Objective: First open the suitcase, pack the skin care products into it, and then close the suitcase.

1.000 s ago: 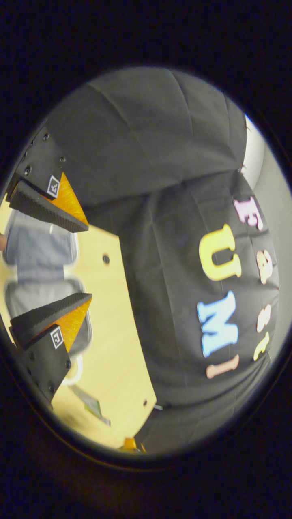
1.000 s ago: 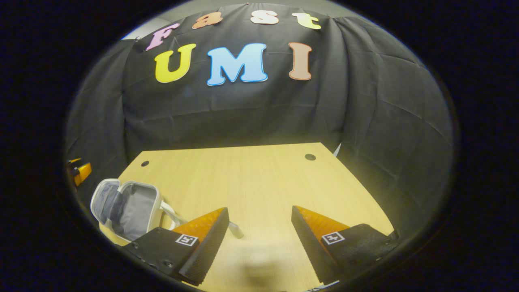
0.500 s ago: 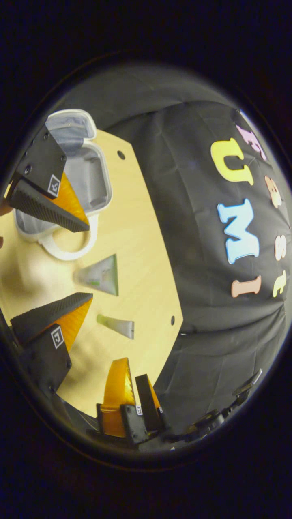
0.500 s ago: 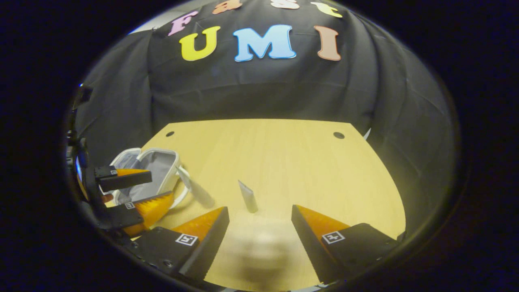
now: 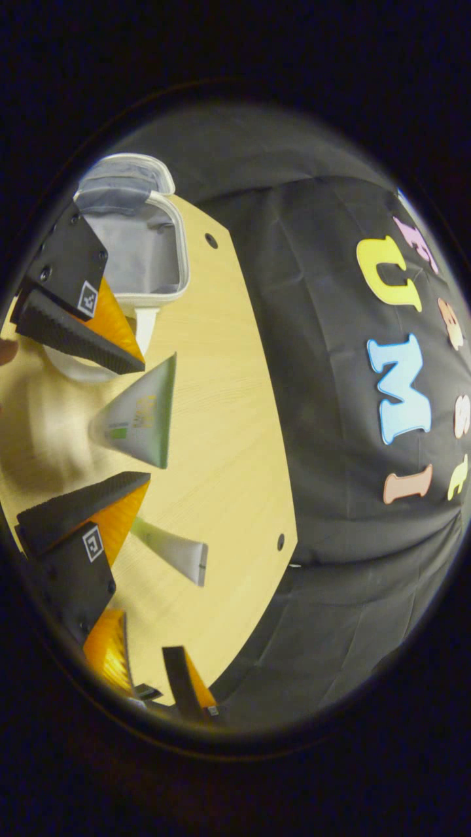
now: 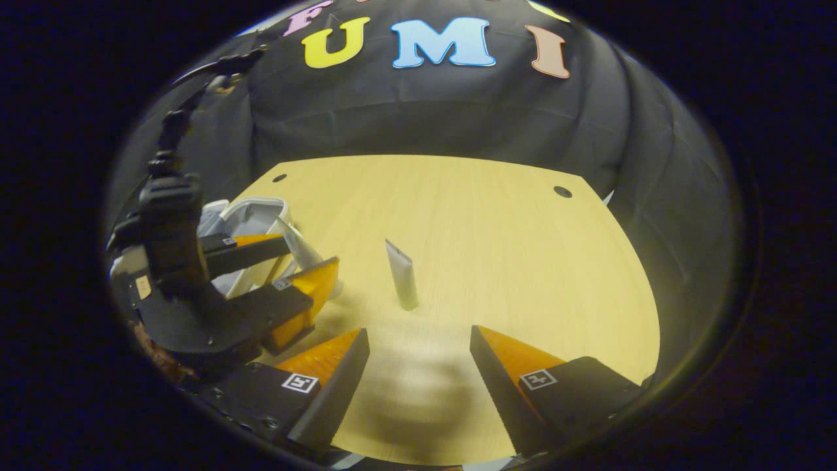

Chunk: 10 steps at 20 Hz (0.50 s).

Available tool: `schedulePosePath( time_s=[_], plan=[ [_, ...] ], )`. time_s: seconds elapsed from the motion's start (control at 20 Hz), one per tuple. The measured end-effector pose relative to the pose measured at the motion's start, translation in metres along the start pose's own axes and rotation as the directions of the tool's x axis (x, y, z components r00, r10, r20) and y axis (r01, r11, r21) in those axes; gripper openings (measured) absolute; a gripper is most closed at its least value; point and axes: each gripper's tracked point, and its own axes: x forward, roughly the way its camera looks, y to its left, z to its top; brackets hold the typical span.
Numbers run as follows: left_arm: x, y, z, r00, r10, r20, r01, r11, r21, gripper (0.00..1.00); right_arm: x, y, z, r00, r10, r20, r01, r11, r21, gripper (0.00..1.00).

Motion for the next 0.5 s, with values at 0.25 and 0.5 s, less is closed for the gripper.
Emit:
schedulePosePath(
  time_s=[0.25, 0.5],
  plan=[
    [0.028, 0.017, -0.001, 0.997, 0.077, -0.004, -0.077, 0.995, -0.058, 0.53, -0.002, -0.017, -0.021, 0.998, -0.035, -0.057, 0.034, 0.999, -0.027, 0.95],
    [-0.002, 0.029, 0.012, 0.998, 0.057, -0.01, -0.058, 0.987, -0.148, 0.44, 0.024, 0.006, 0.004, 0.999, 0.039, -0.013, -0.039, 0.999, -0.024, 0.92]
  ],
)
